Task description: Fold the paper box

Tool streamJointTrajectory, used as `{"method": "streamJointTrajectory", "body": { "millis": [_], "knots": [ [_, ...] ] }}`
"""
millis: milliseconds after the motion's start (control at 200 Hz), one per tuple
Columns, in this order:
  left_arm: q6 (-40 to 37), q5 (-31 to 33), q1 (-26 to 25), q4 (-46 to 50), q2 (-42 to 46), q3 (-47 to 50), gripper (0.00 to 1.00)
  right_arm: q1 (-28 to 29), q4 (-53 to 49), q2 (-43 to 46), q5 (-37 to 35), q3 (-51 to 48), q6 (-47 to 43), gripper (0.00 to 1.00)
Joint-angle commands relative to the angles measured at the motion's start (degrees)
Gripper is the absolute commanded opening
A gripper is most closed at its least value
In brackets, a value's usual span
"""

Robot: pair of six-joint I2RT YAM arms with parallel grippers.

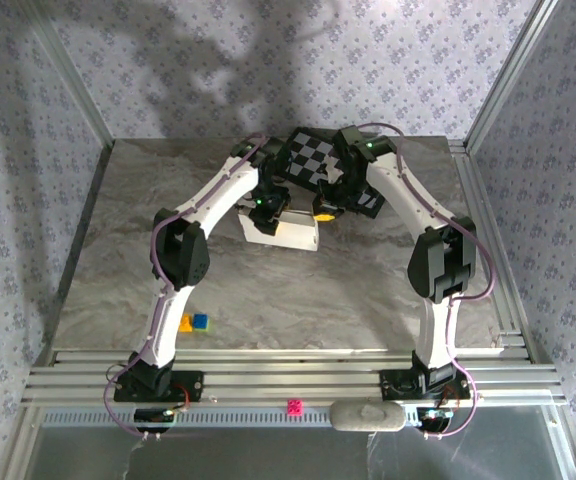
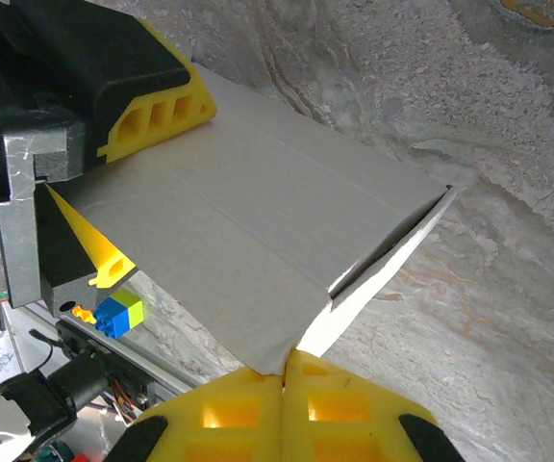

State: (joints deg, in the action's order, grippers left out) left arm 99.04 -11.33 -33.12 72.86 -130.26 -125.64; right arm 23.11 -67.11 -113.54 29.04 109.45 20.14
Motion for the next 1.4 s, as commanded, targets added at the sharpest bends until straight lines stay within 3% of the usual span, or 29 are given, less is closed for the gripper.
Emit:
{"method": "streamJointTrajectory", "body": {
  "millis": [0,580,1034,1399],
  "knots": [
    [-0.52,-5.61,-1.7,0.09,-2.35,-0.83,0.54,0.57,1.98,-1.16,3.59,1.82,1.01,0.0],
    [-0.96,-5.89,-1.68,0.17,-2.53,-1.01,0.55,-0.59,3.34,-1.52,7.07,2.05,3.47,0.0],
    [-1.05,-5.97,-1.69,-0.11,-2.63,-1.09,0.55,0.44,1.49,-1.85,2.83,0.86,1.06,0.0],
    [-1.47,-6.33,-1.69,0.38,-2.62,-1.18,0.57,-0.17,0.23,-2.24,4.53,2.89,1.04,0.0]
  ]
}}
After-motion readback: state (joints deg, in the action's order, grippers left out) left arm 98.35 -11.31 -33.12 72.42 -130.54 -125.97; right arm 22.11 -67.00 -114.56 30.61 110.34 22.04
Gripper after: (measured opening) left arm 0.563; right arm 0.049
